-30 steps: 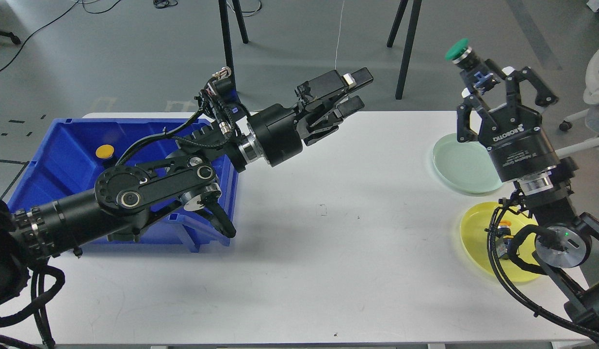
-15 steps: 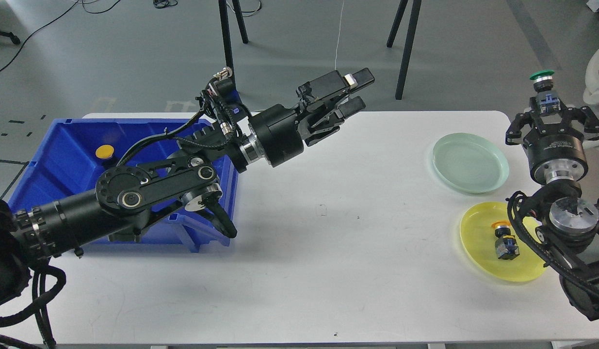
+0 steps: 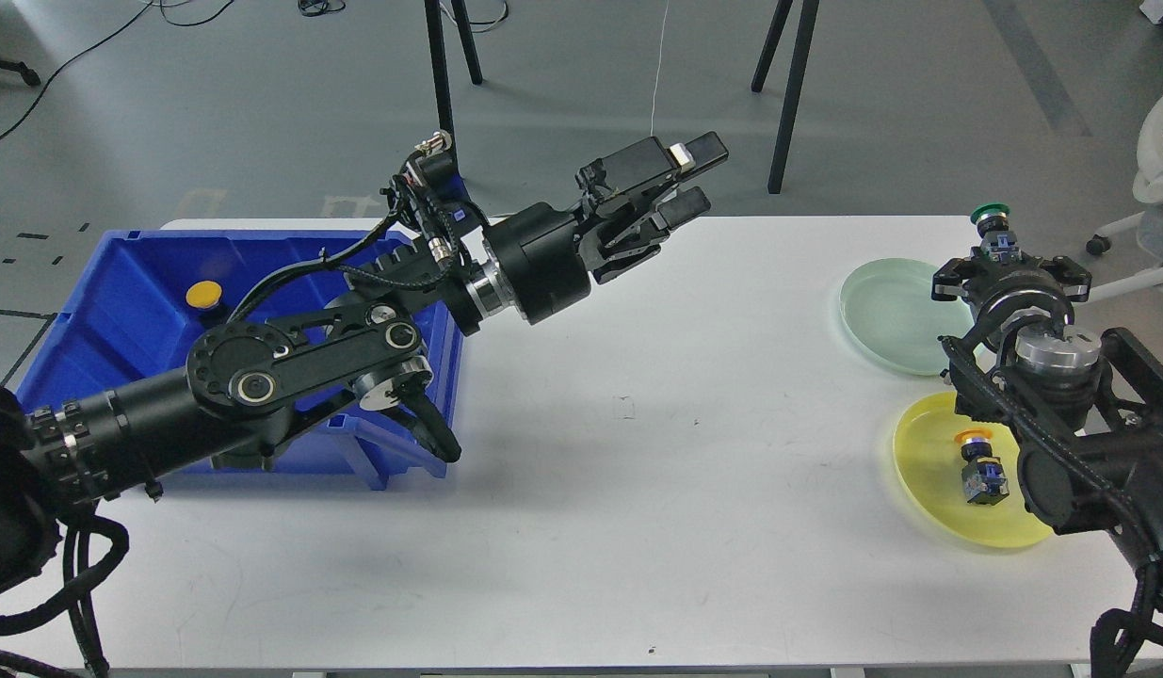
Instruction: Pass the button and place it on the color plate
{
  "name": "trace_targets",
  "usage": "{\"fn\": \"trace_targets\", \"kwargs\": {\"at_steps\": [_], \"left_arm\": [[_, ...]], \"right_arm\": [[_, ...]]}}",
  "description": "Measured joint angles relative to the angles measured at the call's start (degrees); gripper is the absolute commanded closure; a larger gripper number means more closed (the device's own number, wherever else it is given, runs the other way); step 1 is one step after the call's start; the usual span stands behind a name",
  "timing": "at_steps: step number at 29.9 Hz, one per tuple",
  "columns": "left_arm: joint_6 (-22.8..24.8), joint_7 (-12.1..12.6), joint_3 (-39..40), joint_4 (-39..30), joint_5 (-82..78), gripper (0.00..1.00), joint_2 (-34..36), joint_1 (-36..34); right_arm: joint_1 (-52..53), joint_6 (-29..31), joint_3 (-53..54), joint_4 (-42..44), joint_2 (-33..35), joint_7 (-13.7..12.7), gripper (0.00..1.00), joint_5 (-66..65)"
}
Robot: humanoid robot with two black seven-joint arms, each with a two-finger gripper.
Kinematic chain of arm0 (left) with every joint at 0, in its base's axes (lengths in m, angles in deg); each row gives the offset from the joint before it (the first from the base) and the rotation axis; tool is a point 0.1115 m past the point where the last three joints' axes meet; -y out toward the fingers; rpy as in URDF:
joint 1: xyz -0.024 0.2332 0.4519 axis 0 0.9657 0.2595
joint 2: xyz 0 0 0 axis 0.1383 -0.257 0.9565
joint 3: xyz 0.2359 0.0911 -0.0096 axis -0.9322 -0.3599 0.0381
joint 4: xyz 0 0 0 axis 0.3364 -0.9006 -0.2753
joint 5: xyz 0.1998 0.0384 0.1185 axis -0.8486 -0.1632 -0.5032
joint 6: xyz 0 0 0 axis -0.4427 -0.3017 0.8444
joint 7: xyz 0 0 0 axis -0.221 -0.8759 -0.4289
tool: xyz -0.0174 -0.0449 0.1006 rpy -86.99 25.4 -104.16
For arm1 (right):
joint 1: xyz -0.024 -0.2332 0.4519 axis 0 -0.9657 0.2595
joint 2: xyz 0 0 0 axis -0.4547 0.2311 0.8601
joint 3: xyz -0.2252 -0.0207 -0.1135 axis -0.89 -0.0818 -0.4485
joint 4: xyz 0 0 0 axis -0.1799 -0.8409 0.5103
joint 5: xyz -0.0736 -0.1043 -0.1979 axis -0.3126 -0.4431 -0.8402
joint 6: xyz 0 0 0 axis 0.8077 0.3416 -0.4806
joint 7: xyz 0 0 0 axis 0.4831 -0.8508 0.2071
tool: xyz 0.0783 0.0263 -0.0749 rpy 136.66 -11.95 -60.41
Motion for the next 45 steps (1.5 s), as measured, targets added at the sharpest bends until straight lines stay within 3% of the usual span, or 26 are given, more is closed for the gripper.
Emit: {"fn": "trace_targets", "kwargs": {"at_steps": [9,17,23,25,35,41,45], "left_arm": [[0.03,0.00,0.00,0.00,0.00,0.22,-0.28,0.00],[0.03,0.00,0.00,0.00,0.00,0.22,-0.35,0.00],[-0.02,0.00,0.00,-0.03,0.00,0.22,-0.35,0.00],[-0.04,0.00,0.00,-0.03,0.00,0.22,-0.35,0.02],[0.02,0.00,0.00,-0.08,0.00,0.21,-0.35,0.08],[0.00,0.00,0.00,-0.03,-0.01,0.21,-0.35,0.08],[-1.19,0.00,0.02,-0.23,-0.01,0.21,-0.31,0.20]], "right_arm": [[3.09,2.59,-0.54,12.91,-2.96,-5.21,0.99,-0.49],[4.85,2.81,-1.49,16.48,-4.62,-7.11,0.96,-0.63],[6.21,2.80,-1.57,19.09,-5.71,-7.63,0.65,-0.70],[6.21,2.86,-1.54,19.14,-5.74,-7.63,0.48,-0.70],[5.98,3.24,-1.32,18.59,-5.76,-7.59,0.08,-0.71],[6.06,4.21,-2.70,14.35,-5.42,-7.55,0.04,-1.94],[5.82,9.50,-6.24,7.10,-3.97,-7.51,0.04,-5.24]]}}
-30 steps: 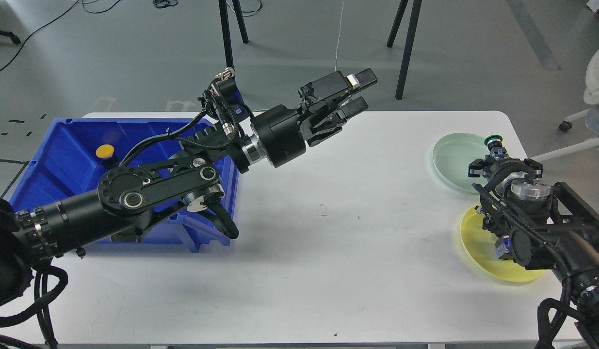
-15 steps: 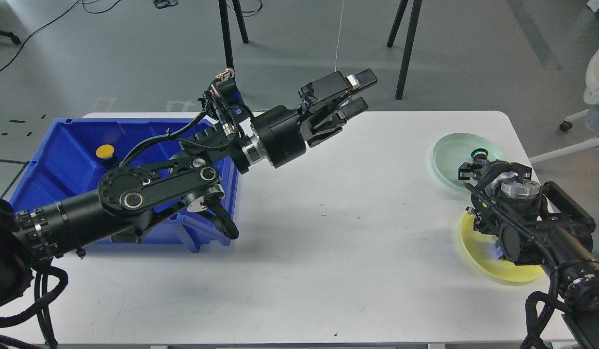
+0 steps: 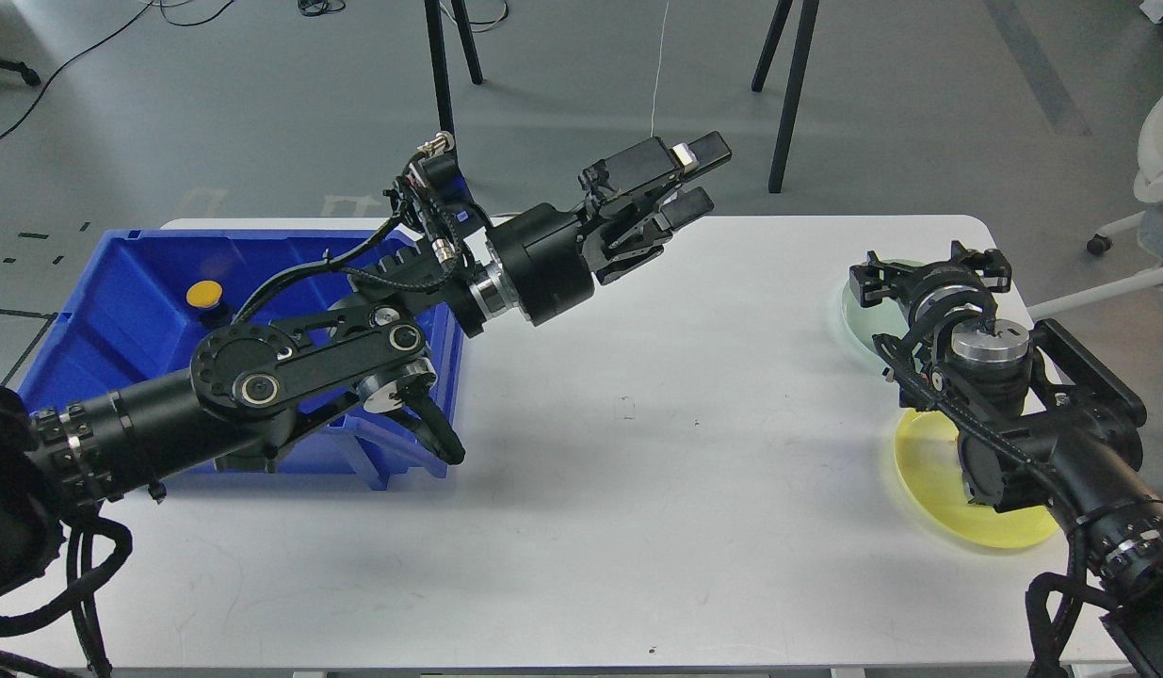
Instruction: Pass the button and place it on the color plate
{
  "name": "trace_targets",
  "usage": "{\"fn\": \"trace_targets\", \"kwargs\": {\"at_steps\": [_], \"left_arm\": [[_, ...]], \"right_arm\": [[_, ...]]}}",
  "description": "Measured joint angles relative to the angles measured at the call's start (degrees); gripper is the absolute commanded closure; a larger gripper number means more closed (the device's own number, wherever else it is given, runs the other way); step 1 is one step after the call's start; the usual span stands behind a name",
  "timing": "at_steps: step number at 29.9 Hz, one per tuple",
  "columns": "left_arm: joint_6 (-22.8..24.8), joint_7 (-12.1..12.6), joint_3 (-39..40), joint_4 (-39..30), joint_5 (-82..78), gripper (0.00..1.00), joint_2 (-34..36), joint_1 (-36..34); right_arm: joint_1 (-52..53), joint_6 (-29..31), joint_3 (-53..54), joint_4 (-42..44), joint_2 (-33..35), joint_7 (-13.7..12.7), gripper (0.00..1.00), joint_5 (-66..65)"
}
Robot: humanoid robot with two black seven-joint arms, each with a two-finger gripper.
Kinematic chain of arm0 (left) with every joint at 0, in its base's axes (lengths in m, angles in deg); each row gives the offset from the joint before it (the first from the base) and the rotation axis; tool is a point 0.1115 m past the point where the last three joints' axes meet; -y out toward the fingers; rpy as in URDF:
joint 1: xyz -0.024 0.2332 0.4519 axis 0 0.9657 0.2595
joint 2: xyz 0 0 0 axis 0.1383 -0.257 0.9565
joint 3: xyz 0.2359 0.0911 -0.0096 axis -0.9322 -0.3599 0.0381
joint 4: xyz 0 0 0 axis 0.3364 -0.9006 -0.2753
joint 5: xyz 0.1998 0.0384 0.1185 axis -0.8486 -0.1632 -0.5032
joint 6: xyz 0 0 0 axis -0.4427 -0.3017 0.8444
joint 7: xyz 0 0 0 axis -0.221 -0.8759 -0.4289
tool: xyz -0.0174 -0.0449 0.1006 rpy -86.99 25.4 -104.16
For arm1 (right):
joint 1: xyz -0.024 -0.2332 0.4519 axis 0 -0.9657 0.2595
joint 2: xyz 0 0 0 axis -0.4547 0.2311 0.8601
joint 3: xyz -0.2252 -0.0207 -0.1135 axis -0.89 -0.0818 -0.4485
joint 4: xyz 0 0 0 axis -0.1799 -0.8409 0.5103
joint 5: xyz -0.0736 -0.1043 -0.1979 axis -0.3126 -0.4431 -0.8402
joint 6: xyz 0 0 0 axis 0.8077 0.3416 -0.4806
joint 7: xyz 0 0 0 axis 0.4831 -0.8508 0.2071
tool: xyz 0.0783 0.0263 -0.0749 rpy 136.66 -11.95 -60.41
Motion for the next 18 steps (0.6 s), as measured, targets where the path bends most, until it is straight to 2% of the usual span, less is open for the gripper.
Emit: {"fn": "trace_targets", "kwargs": {"at_steps": [6,11,14,18], "left_arm": [[-2.56,0.00,4.11,-0.23,0.08,0.20,4.59,1.43],[1.60,0.00,11.37,-0.44,1.98,0.19,11.14,4.81],[5.93,0.00,15.29,0.14,5.22,0.18,15.29,7.80],[12.97,0.00,18.52,1.56,10.75,0.18,19.17,11.85]], "right_arm": [[-0.77,16.83,-7.05,-7.41,6.65,0.91,0.03,-15.51],[-1.72,33.38,-7.73,-9.10,10.51,1.19,0.03,-26.55],[-2.39,36.42,-7.52,-9.21,12.92,1.60,0.03,-28.20],[-3.51,36.89,-8.35,-10.99,15.97,2.38,0.03,-29.45]]}}
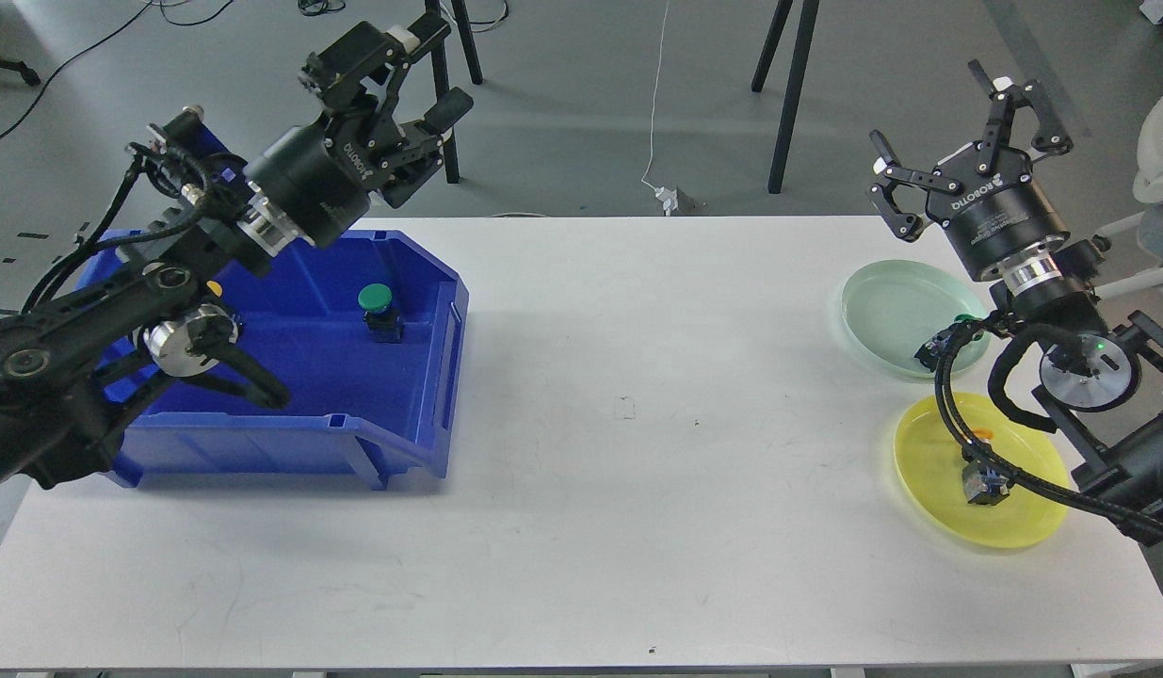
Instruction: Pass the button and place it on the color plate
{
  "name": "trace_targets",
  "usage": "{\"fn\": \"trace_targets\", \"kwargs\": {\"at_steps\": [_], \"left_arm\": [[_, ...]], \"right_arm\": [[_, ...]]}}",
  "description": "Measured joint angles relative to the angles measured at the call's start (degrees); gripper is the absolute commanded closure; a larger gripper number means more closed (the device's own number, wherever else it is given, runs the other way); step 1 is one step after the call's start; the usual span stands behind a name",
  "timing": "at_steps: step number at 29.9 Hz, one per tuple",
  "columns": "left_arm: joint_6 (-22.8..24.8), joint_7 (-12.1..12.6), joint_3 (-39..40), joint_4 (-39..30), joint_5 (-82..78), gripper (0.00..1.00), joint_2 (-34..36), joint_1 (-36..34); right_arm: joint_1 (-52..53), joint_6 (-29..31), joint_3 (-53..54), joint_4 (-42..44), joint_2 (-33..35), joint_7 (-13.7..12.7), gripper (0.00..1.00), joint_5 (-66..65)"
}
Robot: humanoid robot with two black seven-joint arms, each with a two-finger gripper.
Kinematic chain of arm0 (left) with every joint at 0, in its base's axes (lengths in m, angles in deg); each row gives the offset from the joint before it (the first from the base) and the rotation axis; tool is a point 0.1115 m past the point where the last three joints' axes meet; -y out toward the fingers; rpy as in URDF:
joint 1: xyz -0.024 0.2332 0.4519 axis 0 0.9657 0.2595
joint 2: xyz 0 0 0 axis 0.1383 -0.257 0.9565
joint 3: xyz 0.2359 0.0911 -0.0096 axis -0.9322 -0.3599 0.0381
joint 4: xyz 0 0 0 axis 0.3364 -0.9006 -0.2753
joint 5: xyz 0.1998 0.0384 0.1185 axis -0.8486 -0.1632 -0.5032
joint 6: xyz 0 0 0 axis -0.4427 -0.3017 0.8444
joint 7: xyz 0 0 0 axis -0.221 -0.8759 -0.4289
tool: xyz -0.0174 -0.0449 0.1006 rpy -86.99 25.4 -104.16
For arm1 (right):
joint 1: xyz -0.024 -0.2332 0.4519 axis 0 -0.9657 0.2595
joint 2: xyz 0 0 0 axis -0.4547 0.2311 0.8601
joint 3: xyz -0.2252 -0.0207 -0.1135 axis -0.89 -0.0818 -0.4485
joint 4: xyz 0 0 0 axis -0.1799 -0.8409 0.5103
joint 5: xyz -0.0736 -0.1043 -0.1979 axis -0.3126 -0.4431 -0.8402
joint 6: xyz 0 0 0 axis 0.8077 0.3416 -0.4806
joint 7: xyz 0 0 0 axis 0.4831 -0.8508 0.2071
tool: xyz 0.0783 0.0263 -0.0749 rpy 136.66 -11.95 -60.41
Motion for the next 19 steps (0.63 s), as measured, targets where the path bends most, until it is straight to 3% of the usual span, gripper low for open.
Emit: {"fn": "trace_targets", "kwargs": {"at_steps": [3,6,19], "left_arm": [[5.82,0.00,3.70,1.84,5.04,0.18,0.51,3.39],[8.76,0.00,6.36,2.51,7.14,0.18,-0.10,5.62],[9.68,0.00,7.17,2.63,7.46,0.17,-3.16,8.43]], "right_arm": [[-0.90,0.05,-0.70,-3.01,1.03,0.09,0.03,-0.94],[-1.65,0.05,-0.56,-4.70,1.15,0.10,0.02,-1.16],[-0.77,0.04,2.93,-4.27,-0.77,0.12,0.01,-0.50]]}}
